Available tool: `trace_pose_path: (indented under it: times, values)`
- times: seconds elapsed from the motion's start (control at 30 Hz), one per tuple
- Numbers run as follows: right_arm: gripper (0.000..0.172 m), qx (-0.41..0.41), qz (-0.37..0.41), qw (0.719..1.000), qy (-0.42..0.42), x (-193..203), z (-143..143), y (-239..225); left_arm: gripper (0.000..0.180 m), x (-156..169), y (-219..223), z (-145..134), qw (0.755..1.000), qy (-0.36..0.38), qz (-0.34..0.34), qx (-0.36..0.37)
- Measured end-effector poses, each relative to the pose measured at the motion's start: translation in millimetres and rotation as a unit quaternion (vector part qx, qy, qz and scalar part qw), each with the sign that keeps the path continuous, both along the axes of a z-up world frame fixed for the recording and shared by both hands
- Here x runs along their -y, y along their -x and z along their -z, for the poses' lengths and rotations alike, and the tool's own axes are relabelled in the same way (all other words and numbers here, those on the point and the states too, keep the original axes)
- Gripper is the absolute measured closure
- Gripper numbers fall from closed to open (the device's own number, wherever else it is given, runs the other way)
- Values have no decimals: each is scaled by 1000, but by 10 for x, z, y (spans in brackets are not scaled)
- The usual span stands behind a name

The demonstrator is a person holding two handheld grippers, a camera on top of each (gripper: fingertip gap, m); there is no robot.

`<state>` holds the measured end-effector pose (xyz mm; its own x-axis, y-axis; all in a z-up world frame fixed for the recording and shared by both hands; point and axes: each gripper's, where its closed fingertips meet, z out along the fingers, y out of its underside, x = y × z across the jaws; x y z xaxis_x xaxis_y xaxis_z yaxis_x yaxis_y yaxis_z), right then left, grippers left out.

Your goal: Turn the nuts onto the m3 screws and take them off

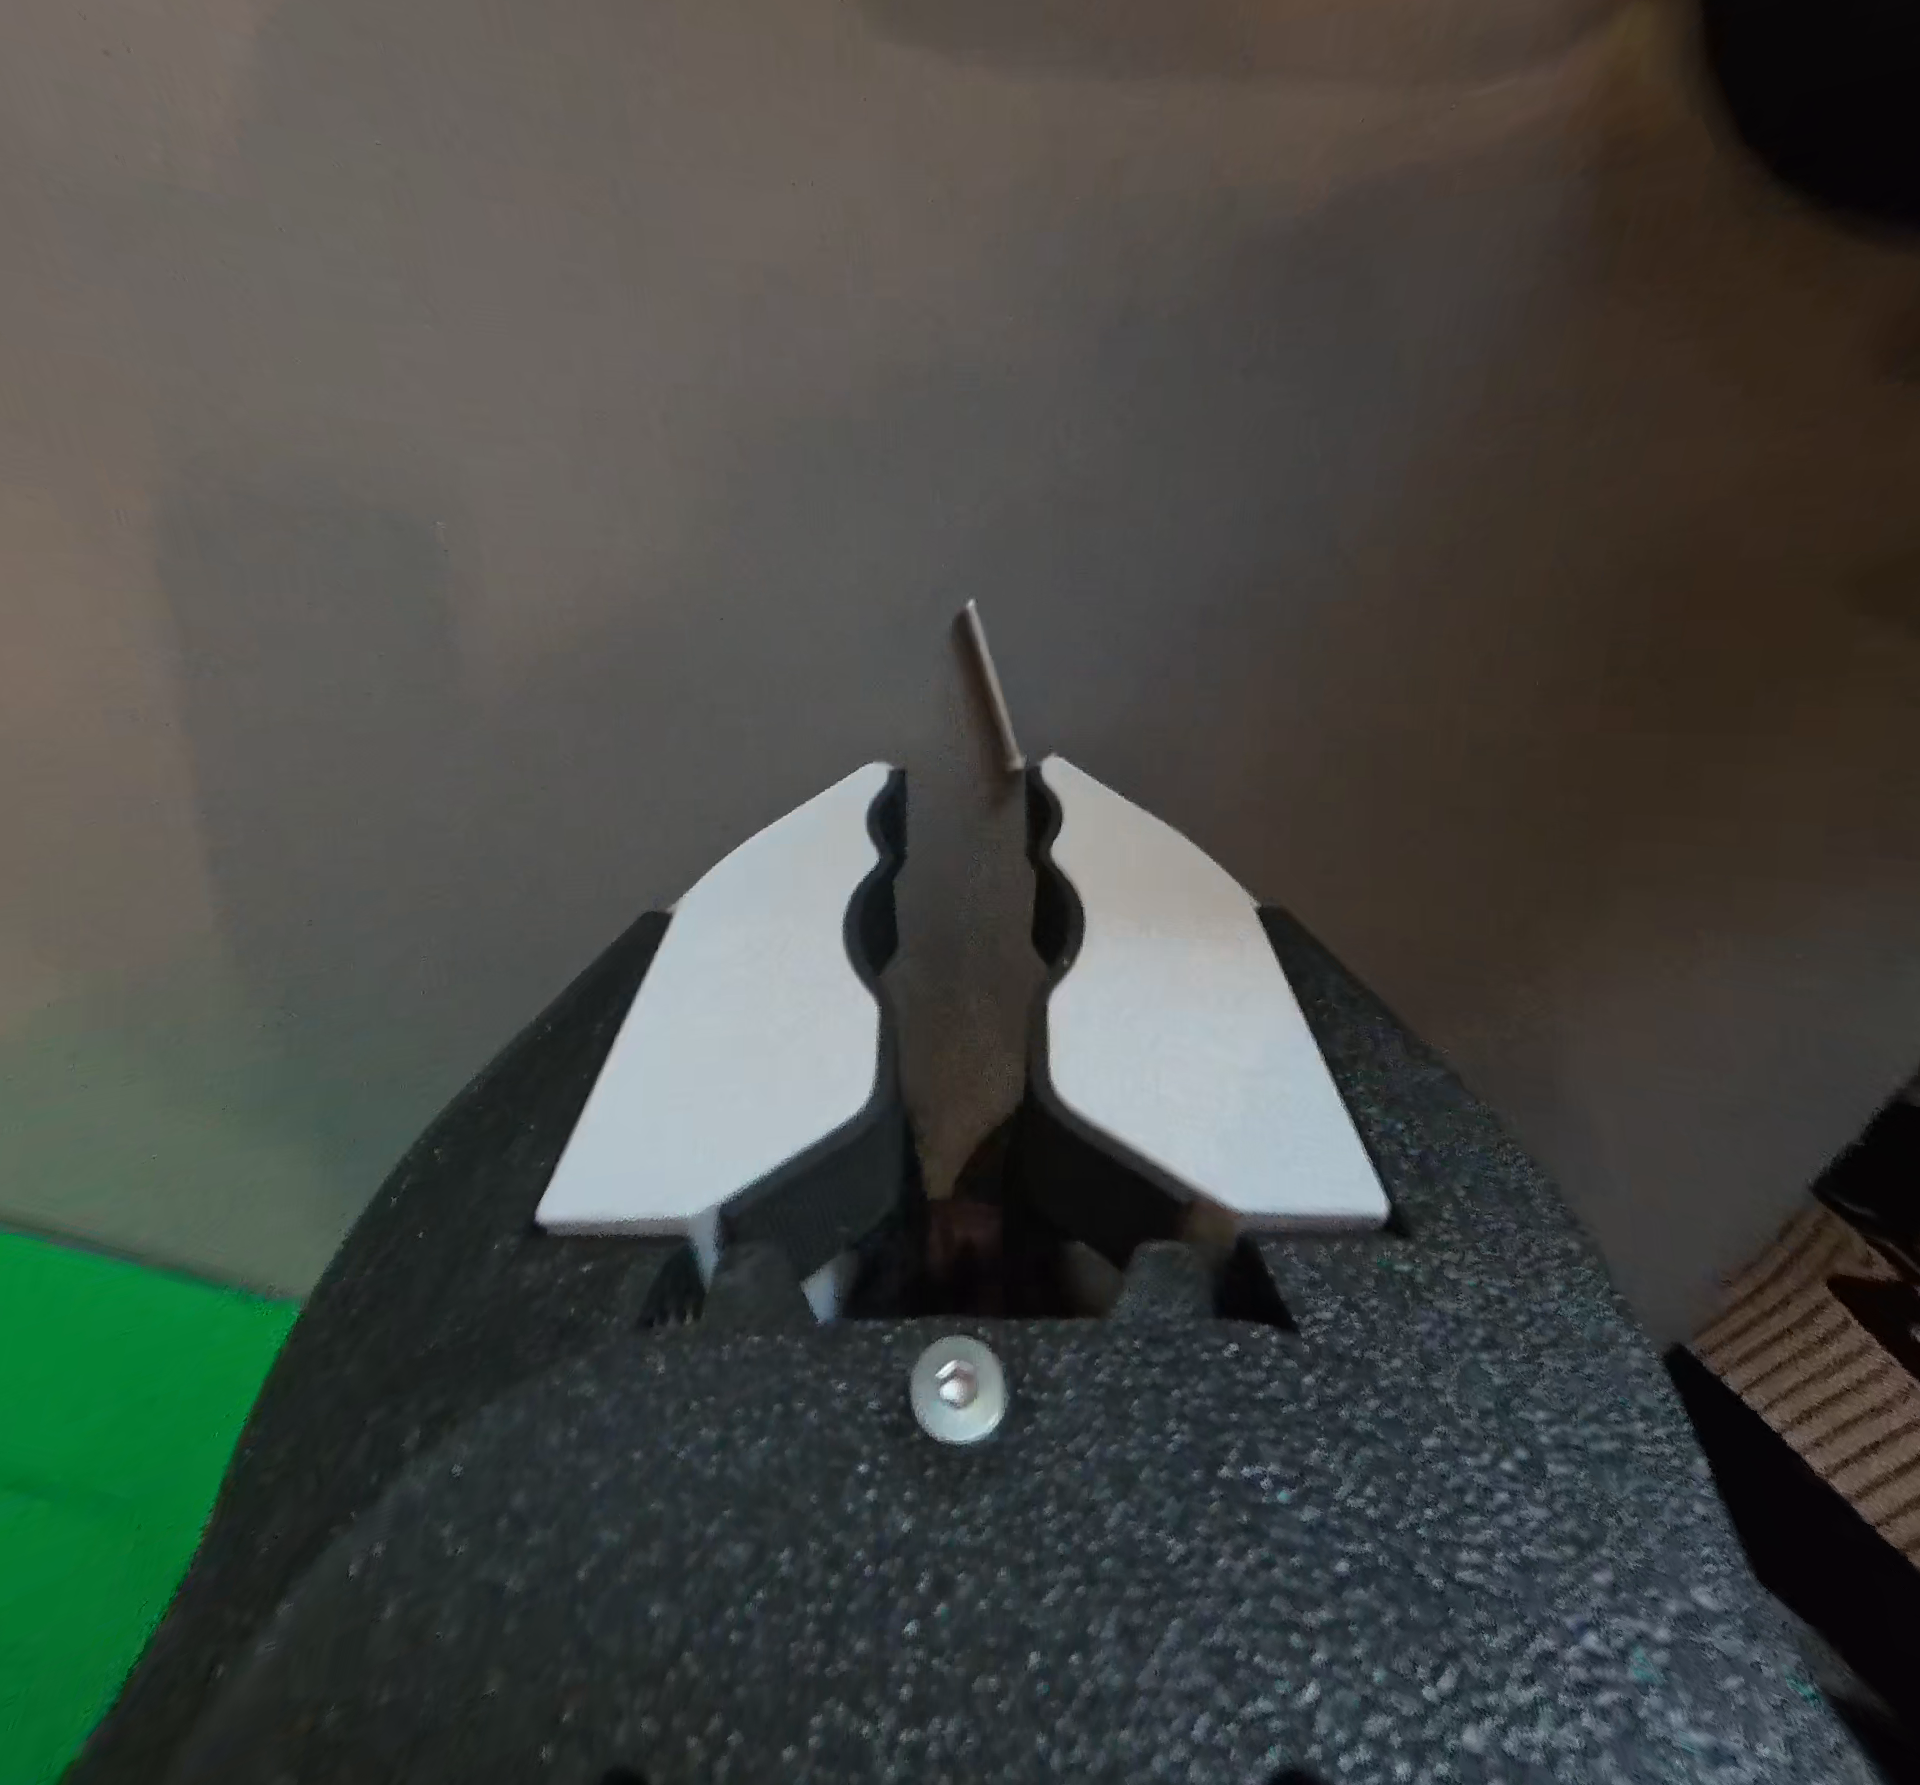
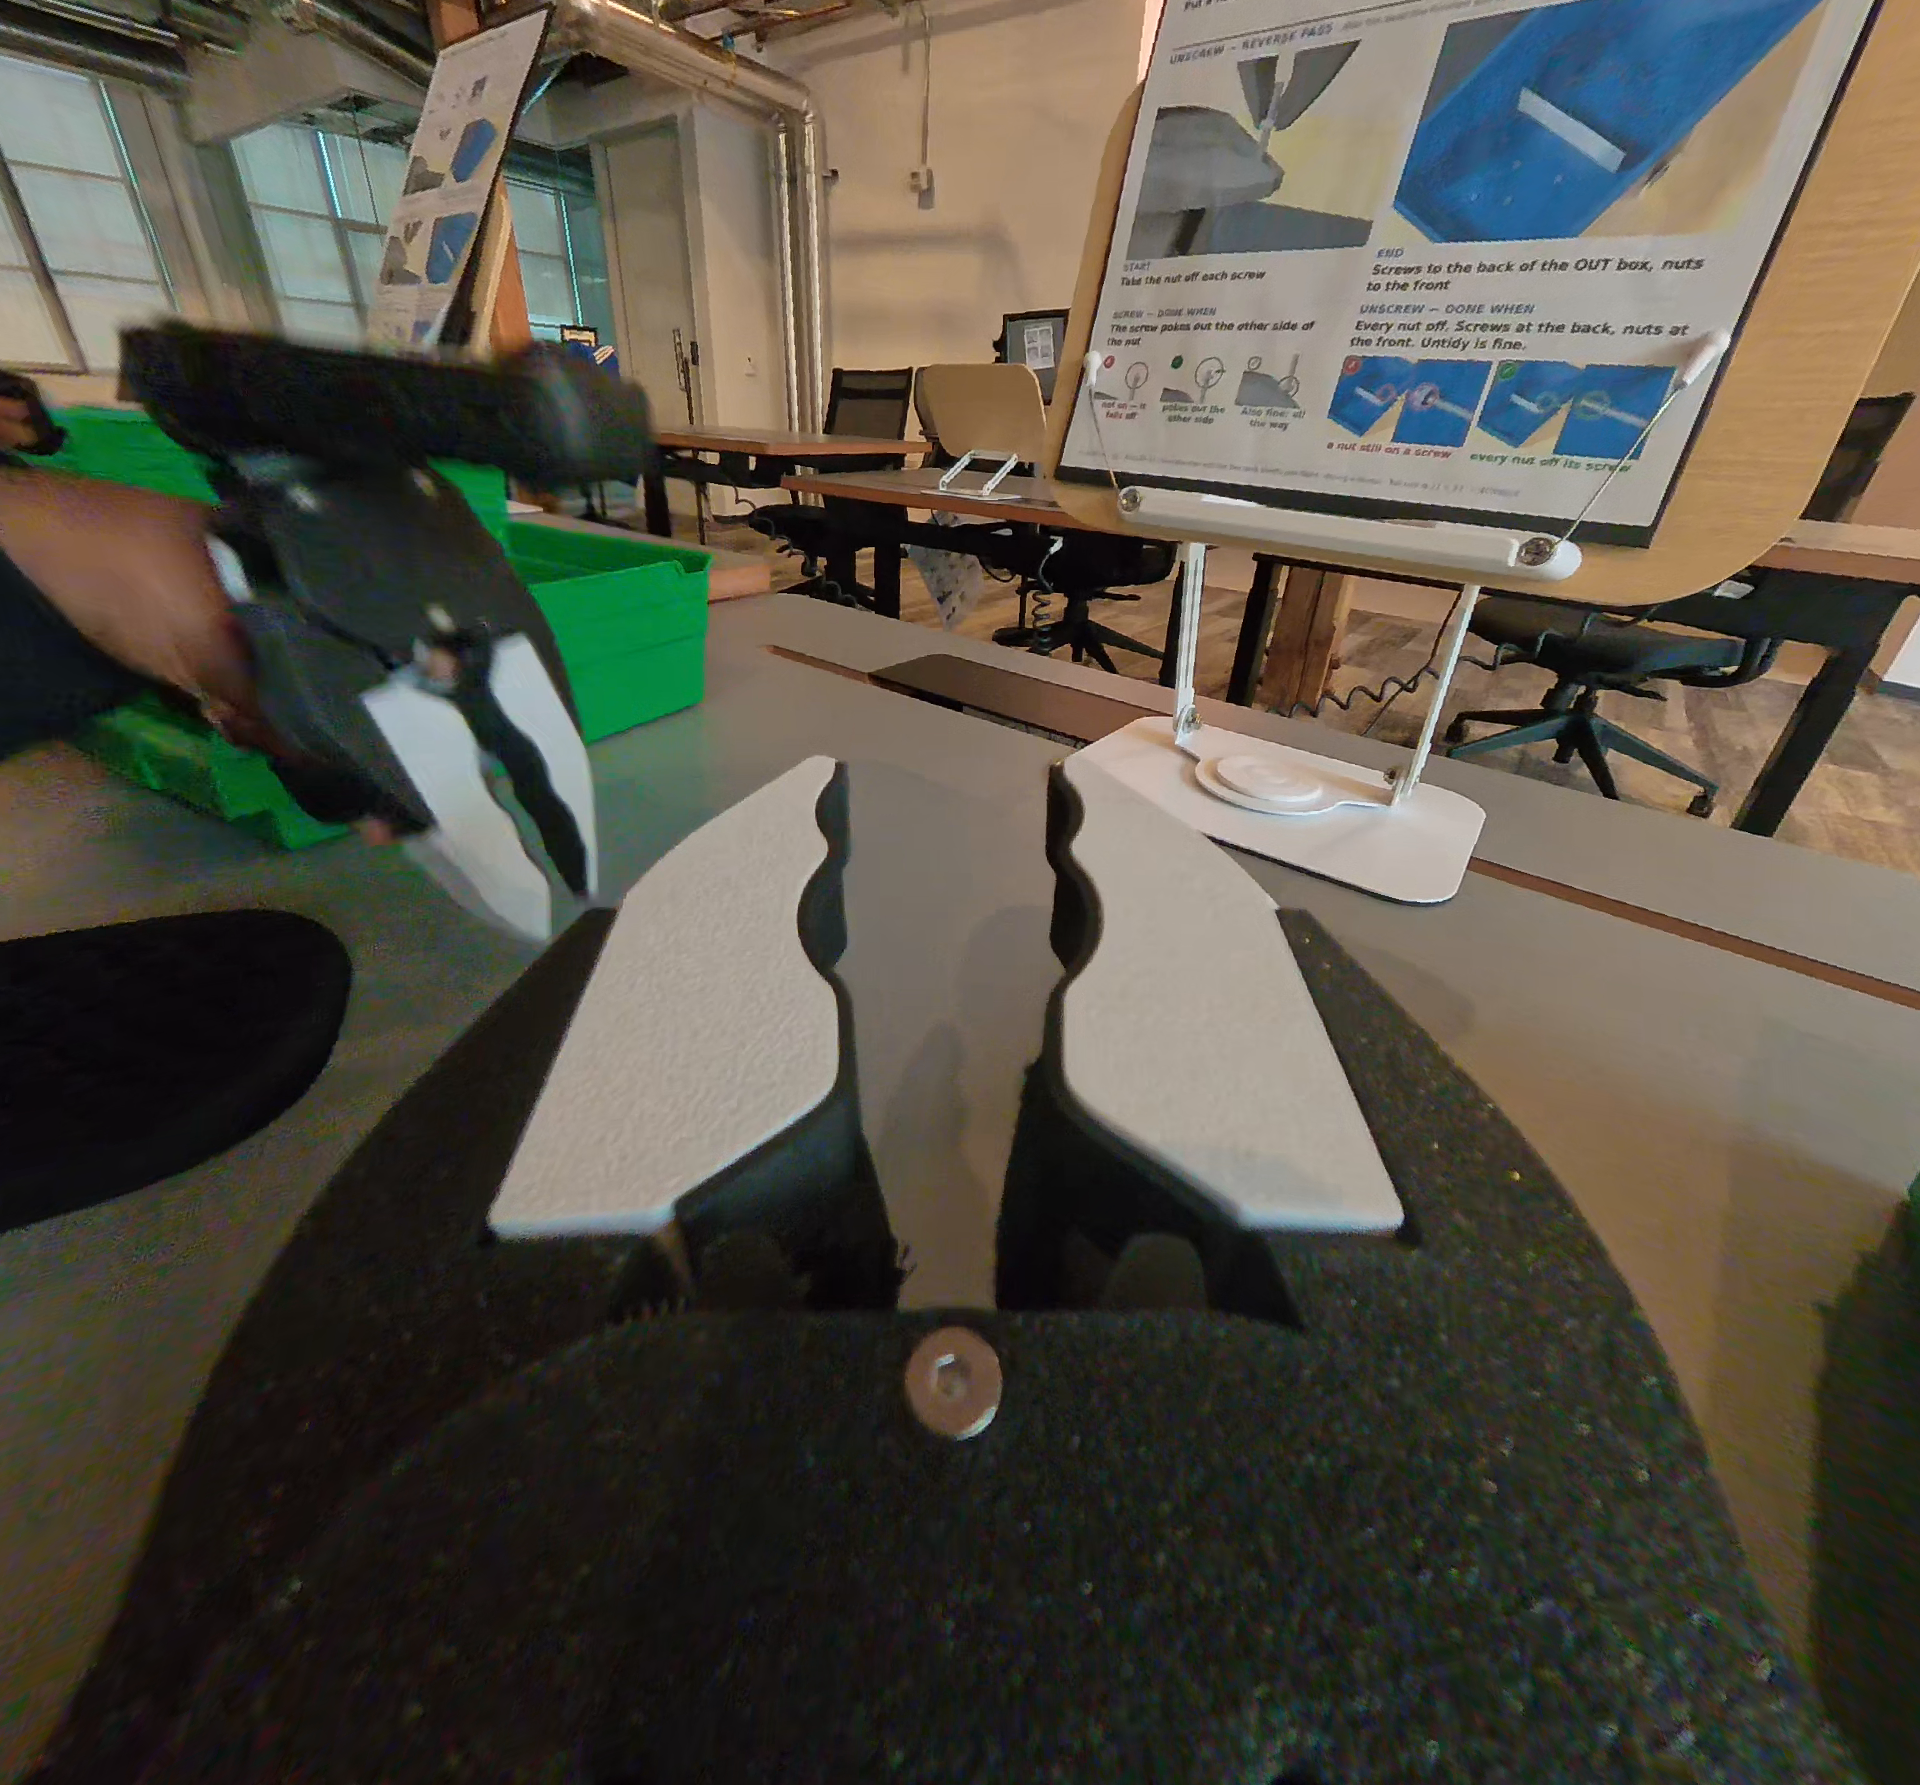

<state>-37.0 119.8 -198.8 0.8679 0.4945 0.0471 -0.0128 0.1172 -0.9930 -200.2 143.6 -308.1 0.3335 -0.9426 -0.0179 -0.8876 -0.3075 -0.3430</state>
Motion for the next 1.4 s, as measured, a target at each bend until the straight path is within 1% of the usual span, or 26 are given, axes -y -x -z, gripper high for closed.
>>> trace_pose_path:
  times: [0.1,0.17,0.23,0.27,0.33,0.4,0.5,0.6,0.8,1.0,1.4]
  values:
    - [137,-2,0,1000,-1,3,-7,-3,161,-23,376,-563,998,-40,-21,51]
    - [137,-3,-2,1000,-3,10,-18,3,162,-102,836,-876,995,-61,-55,55]
    - [137,-4,-5,1000,-5,18,-30,12,164,-193,1354,-1017,993,-51,-100,42]
    - [137,-3,-5,1000,-7,21,-33,14,166,-240,1590,-1010,991,-37,-123,35]
    - [137,-3,-3,1000,-9,26,-42,9,168,-346,2040,-836,985,-6,-175,-1]
    - [137,-5,-2,1000,-11,26,-51,-2,168,-402,2376,-542,975,31,-217,-39]
    - [137,-6,0,1000,-13,25,-58,-13,168,-457,2665,-162,960,66,-264,-70]
    - [136,-3,1,1000,-13,22,-51,-9,168,-504,2769,15,950,84,-292,-67]
    - [136,0,3,1000,-15,20,-52,-8,169,-489,2862,195,942,107,-304,-96]
    - [137,0,4,1000,-16,19,-55,-13,169,-503,2861,284,939,117,-311,-91]
    - [137,1,9,1000,-21,18,-66,-25,175,-516,2891,303,936,123,-319,-80]
